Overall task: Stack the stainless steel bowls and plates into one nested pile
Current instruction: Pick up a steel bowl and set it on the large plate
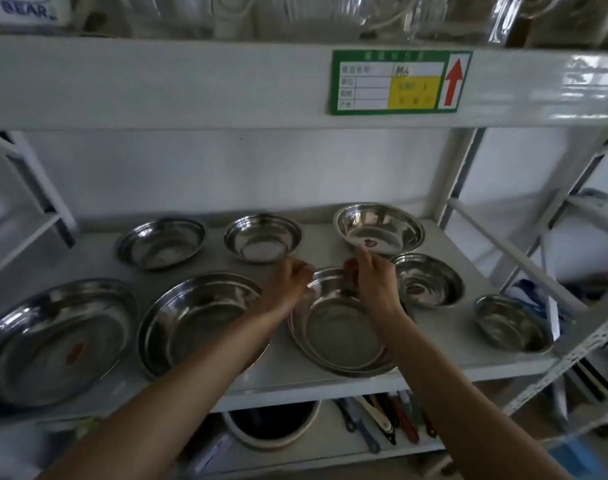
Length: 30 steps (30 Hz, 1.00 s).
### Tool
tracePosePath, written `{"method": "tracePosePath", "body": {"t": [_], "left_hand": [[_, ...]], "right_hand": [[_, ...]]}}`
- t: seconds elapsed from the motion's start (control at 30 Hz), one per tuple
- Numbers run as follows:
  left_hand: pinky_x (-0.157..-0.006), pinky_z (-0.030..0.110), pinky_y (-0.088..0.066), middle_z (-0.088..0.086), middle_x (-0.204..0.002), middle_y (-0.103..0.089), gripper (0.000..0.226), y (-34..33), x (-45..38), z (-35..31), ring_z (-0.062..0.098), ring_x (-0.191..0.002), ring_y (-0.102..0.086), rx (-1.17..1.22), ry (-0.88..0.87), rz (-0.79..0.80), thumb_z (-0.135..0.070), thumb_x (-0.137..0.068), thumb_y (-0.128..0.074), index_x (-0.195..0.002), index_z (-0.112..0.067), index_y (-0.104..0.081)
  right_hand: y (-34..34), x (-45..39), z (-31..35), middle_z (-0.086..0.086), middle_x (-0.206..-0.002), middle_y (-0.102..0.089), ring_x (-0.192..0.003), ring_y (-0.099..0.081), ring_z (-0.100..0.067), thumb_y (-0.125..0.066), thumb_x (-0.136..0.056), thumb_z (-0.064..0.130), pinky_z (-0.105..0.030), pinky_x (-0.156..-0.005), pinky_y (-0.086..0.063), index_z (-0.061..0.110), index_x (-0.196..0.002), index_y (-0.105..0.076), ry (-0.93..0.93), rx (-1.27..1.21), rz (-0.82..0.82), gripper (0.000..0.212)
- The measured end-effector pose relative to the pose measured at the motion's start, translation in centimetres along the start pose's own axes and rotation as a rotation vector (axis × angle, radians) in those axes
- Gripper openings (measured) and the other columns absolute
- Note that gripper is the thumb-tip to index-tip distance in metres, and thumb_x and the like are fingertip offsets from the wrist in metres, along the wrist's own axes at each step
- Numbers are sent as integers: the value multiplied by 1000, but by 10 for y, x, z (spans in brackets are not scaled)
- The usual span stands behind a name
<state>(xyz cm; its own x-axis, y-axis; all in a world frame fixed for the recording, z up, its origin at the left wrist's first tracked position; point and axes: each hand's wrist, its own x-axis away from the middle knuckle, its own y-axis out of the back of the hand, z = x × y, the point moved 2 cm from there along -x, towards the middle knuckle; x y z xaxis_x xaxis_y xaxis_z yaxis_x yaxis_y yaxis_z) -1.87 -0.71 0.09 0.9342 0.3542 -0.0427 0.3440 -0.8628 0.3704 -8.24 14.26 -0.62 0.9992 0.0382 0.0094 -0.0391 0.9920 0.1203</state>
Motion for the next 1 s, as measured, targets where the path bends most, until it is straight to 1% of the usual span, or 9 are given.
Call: {"method": "tracePosePath", "body": {"t": [0.03,0.1,0.2,0.27,0.4,0.53,0.7,0.83,1.0], "left_hand": [[-58,28,-42,3,-60,-56,24,-1,-5,4,3,-47,-51,-46,-26,10,-30,-82,-53,-71,-10,-61],[-60,35,-45,3,-56,-56,27,-4,-16,15,14,-52,-55,-128,-5,22,-34,-75,-49,-63,-12,-59],[-80,41,-51,14,-83,-70,38,-10,-26,26,31,-85,-66,-242,57,6,-36,-76,-46,-81,-5,-67],[-82,40,-50,22,-94,-70,33,-13,-32,28,33,-92,-65,-324,30,-10,-26,-84,-50,-88,0,-68],[-70,38,-42,27,-88,-66,24,-17,-43,35,38,-86,-61,-524,-14,-48,-18,-87,-49,-77,1,-61],[-84,39,-43,27,-104,-64,31,-20,-48,41,39,-103,-57,-683,-40,-43,-20,-91,-48,-94,6,-64],[-92,41,-43,26,-119,-57,34,-23,-52,53,40,-113,-53,-782,-26,-21,-25,-93,-46,-107,2,-62],[-90,43,-47,22,-114,-63,31,-22,-51,57,38,-109,-58,-903,-60,-26,-20,-94,-44,-107,-2,-65],[-90,40,-48,18,-112,-67,38,-21,-49,61,37,-108,-62,-1022,-57,1,-31,-97,-42,-108,-5,-66]], "right_hand": [[3,-5,-4,-3,-62,-61,-68,-57,-24,-49,-95,40,-47,-81,-53,11,-65,-65,-8,91,-2,44],[10,-14,-14,-11,-67,-59,-71,-54,-25,-47,-95,40,-48,-85,-52,13,-62,-58,-37,205,-14,44],[23,-22,-35,-23,-86,-68,-82,-64,-39,-43,-87,47,-53,-87,-52,14,-66,-60,-132,270,-8,43],[34,-27,-48,-23,-91,-71,-87,-66,-41,-44,-81,50,-54,-87,-53,14,-67,-64,-174,275,-18,43],[54,-31,-62,-21,-92,-72,-79,-63,-34,-43,-79,45,-54,-84,-53,13,-78,-68,-243,268,-84,41],[74,-28,-64,-21,-103,-68,-96,-64,-38,-42,-94,34,-40,-81,-47,5,-102,-69,-234,363,-219,41],[92,-23,-70,-18,-109,-68,-100,-63,-36,-46,-91,34,-42,-86,-49,10,-117,-60,-245,443,-298,39],[98,-20,-94,-14,-94,-71,-84,-66,-32,-43,-85,51,-42,-75,-53,13,-104,-63,-294,492,-202,47],[96,-12,-108,-11,-85,-68,-78,-65,-28,-41,-87,47,-43,-73,-54,15,-87,-63,-270,501,-173,38]]}}
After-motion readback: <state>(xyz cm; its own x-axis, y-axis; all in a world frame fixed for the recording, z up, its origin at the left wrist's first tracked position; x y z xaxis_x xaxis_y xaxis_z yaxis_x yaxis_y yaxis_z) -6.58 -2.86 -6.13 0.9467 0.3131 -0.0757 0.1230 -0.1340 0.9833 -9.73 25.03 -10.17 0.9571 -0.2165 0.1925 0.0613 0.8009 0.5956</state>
